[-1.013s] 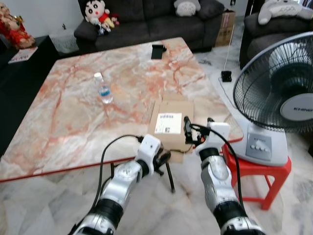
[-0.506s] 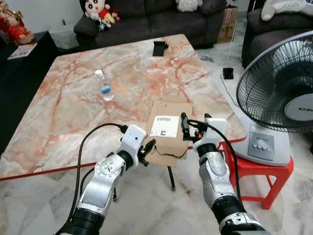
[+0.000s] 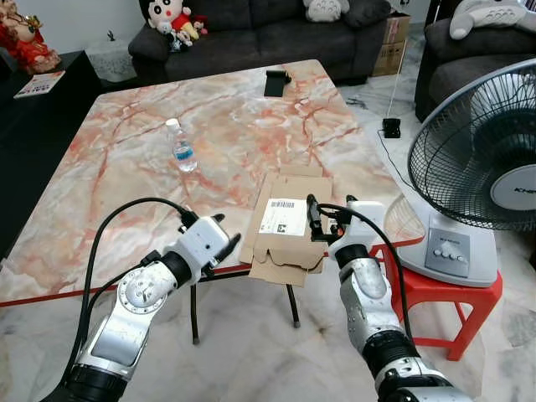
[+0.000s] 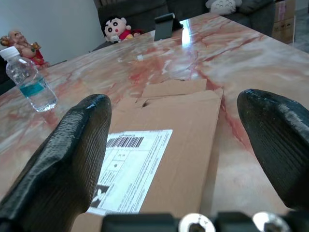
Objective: Picking trash to rubbish bin
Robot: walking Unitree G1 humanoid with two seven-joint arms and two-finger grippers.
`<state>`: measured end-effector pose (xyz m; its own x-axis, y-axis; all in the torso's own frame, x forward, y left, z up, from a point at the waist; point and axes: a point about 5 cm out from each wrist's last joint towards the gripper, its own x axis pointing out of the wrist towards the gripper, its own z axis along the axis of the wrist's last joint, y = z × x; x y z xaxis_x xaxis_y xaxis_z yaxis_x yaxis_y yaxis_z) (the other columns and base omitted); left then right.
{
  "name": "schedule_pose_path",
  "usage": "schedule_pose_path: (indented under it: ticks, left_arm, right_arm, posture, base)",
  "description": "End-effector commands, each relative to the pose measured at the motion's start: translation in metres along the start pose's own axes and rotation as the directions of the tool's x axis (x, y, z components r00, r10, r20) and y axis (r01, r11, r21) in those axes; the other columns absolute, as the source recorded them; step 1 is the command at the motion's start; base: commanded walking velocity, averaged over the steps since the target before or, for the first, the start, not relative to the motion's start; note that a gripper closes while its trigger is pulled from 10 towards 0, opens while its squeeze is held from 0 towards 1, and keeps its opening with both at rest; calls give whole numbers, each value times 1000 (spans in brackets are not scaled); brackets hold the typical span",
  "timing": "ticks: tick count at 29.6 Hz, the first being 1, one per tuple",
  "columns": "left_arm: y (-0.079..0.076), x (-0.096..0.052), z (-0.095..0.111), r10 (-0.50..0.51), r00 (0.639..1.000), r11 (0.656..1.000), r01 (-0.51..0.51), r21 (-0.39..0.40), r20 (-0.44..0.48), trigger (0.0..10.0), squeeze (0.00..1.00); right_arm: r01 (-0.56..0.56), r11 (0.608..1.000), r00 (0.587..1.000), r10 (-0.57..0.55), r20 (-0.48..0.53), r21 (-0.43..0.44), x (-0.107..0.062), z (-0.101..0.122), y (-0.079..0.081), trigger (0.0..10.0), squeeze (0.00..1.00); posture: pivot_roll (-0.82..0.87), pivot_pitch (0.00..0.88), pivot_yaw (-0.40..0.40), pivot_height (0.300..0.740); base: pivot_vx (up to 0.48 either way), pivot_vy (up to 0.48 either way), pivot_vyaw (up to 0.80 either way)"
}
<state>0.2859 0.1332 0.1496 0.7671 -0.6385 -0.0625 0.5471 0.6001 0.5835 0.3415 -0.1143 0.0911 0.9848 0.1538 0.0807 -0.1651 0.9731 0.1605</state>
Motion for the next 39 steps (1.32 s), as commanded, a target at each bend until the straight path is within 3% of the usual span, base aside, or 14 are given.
schedule_pose_path:
  ticks: [1, 4, 9, 19, 20, 21, 27, 32, 39]
  left_arm:
    - [-2, 2, 8, -79, 996, 992, 75, 103, 31, 10000, 1000]
    - [-14, 9, 6, -185, 983, 971, 180, 157, 16, 10000, 1000]
    - [-34, 16, 2, -319, 948, 938, 317, 138, -8, 10000, 1000]
    - [-50, 33, -4, -365, 930, 919, 367, 148, -42, 10000, 1000]
    - [-53, 35, -7, -368, 928, 913, 373, 165, -59, 10000, 690]
    - [-55, 37, -9, -368, 927, 913, 374, 162, -70, 10000, 0]
    - [-64, 49, -17, -335, 936, 932, 346, 104, -108, 10000, 0]
    - [-73, 65, -23, -290, 940, 916, 326, 232, -177, 10000, 0]
    - [-82, 76, -30, -276, 936, 909, 328, 256, -219, 10000, 0]
  right_arm:
    - [-28, 1000, 1000, 28, 4, 1, 4, 2, 8, 10000, 0]
    - [-32, 999, 999, 32, 1, 1, 5, 2, 10, 10000, 0]
    - [-17, 1000, 1000, 17, 11, -9, 6, 4, 5, 10000, 0]
    - [41, 998, 999, -40, 24, -40, 7, 12, -18, 10000, 0]
    - [46, 998, 999, -45, 26, -40, 7, 13, -20, 10000, 0]
    - [49, 998, 999, -47, 26, -41, 7, 13, -20, 10000, 0]
    - [49, 998, 999, -48, 16, -43, 6, 9, -18, 10000, 0]
    - [46, 998, 999, -45, 15, -36, 6, 8, -16, 10000, 0]
    - [41, 999, 999, -40, 18, -33, 6, 8, -14, 10000, 0]
  posture:
    - [82, 0, 96, 740]
    - [77, 0, 93, 740]
    - [73, 0, 87, 740]
    - [64, 9, 85, 740]
    - [64, 9, 85, 740]
    - [64, 9, 85, 740]
    - [62, 20, 80, 740]
    - [66, 22, 81, 740]
    - [57, 22, 83, 740]
  base:
    - [0, 0, 0]
    - [0, 0, 0]
    - [0, 0, 0]
    - [0, 0, 0]
    - [0, 0, 0]
    - [0, 0, 0]
    - [0, 0, 0]
    - [0, 0, 0]
    - [0, 0, 0]
